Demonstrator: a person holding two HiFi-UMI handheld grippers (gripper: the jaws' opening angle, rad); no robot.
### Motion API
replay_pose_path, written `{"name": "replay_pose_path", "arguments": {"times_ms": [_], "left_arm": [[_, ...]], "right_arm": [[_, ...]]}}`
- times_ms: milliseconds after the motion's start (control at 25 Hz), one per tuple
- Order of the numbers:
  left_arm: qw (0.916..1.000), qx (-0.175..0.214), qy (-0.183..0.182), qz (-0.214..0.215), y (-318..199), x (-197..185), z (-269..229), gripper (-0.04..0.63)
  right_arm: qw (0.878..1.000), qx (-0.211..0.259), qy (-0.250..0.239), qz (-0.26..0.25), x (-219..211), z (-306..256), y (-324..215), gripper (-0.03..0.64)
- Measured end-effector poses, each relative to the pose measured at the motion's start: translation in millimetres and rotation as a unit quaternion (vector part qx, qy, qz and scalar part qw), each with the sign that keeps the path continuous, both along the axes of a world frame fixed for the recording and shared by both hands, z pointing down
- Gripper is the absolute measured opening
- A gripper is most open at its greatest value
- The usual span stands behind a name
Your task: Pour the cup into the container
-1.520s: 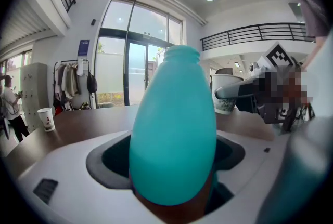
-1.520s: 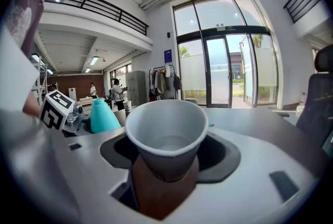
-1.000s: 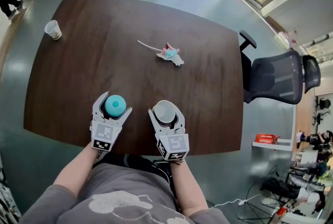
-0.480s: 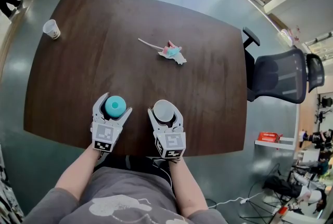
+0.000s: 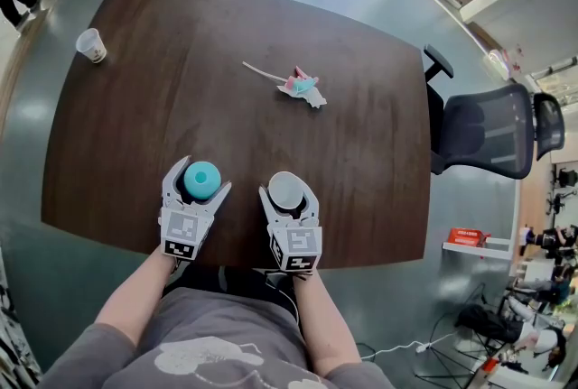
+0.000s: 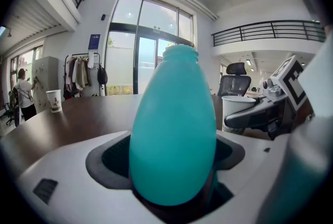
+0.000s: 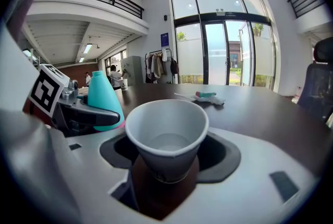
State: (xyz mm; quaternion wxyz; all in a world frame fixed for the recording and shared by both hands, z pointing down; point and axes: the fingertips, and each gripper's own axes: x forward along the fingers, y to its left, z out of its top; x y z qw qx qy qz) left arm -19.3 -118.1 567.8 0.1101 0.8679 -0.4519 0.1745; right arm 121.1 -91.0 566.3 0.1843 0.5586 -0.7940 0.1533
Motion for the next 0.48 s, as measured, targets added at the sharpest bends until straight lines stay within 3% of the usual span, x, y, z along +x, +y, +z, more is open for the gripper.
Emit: {"name": "replay_pose_path", "arguments": {"times_ms": [480], "left_arm": [[0.9998,-0.012,0.016,-0.005,-0.1,-3.7,3.3,0.426]], "right_arm": [[1.000,0.014,0.001,0.007,0.9,1.8,4.0,0.293]]}}
